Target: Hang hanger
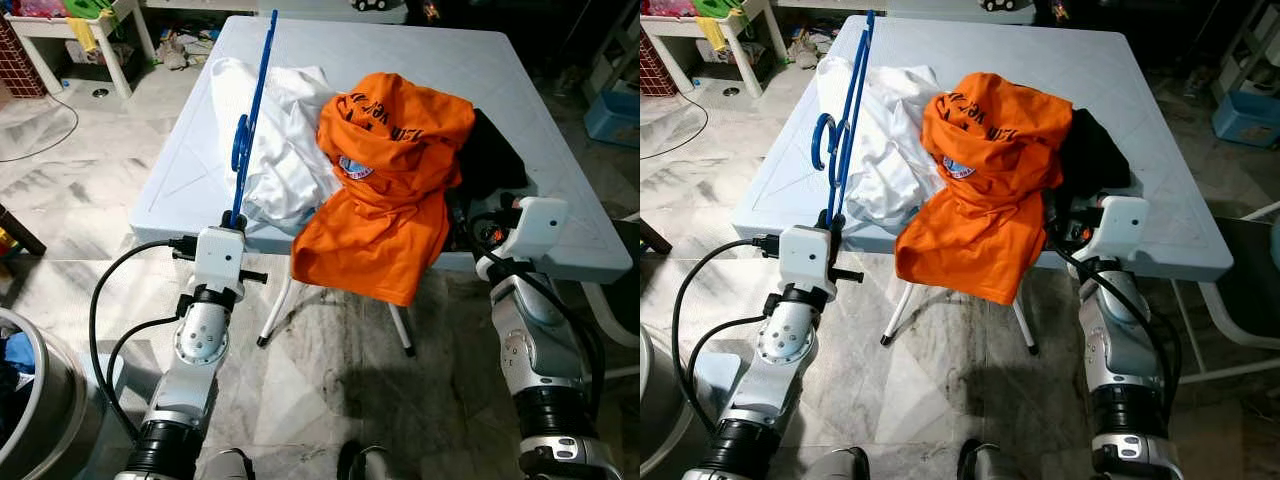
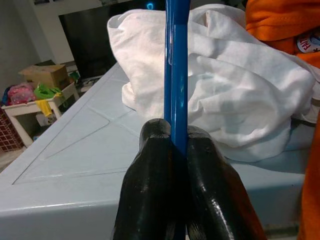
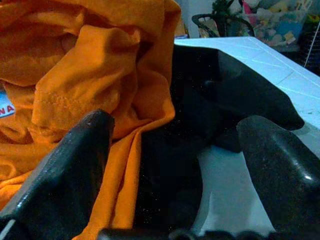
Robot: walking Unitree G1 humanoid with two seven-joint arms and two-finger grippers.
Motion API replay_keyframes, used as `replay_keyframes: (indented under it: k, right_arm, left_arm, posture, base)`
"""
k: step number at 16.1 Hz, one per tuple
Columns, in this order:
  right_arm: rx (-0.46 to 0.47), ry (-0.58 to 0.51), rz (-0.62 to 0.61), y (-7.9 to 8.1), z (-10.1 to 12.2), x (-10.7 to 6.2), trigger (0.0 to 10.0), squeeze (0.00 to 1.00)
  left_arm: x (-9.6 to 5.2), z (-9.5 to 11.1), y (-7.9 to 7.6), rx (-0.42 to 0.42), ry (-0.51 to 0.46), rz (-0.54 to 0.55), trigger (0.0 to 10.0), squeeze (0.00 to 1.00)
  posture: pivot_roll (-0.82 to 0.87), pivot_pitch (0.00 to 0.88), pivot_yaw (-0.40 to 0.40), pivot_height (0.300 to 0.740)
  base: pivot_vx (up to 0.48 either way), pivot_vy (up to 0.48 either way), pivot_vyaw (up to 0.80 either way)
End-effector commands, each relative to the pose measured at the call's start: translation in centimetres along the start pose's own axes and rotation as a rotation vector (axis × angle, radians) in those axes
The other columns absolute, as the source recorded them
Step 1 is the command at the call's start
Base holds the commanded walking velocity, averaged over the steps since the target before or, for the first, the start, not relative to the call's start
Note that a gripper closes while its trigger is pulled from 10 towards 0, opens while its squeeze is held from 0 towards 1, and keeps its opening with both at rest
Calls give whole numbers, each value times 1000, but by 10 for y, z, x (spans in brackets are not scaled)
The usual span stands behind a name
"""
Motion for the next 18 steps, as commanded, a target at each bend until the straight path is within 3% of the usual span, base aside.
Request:
replay_keyframes:
  k: [1, 13, 17, 18]
  right_arm:
    - [-8, -21, -6, 0, 9, 3, 10000, 1000]
    - [-11, -21, -13, 0, 10, 5, 10000, 1000]
    - [0, -9, -14, 2, 5, 3, 10000, 984]
    - [-1, -7, -12, 2, 5, 3, 10000, 667]
  left_arm:
    - [1, -3, -4, 7, 12, -10, 10000, 0]
    - [5, -3, -3, 16, 10, -4, 10000, 0]
    - [5, -3, -4, 18, 10, -9, 10000, 0]
    - [5, -3, -4, 19, 10, -10, 10000, 0]
  posture:
    - [-10, 128, -42, 740]
    - [-8, 120, -34, 740]
    - [-9, 120, -33, 740]
    - [-9, 120, -33, 740]
  base:
    - [0, 0, 0]
    - [0, 0, 0]
    - [-331, 0, 0]
    - [-270, 0, 0]
Point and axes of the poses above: a point about 5 cm out from each wrist's last joint towards the gripper, its own x axis pointing out of the wrist towards the gripper, its own z axis along the axis of the wrist's last joint, y = z × x, the point moved 6 cm from there along x, pointing out of the wrist towards the gripper, and after that the axes turned 1 degree about -x, right-handed, at the moved point
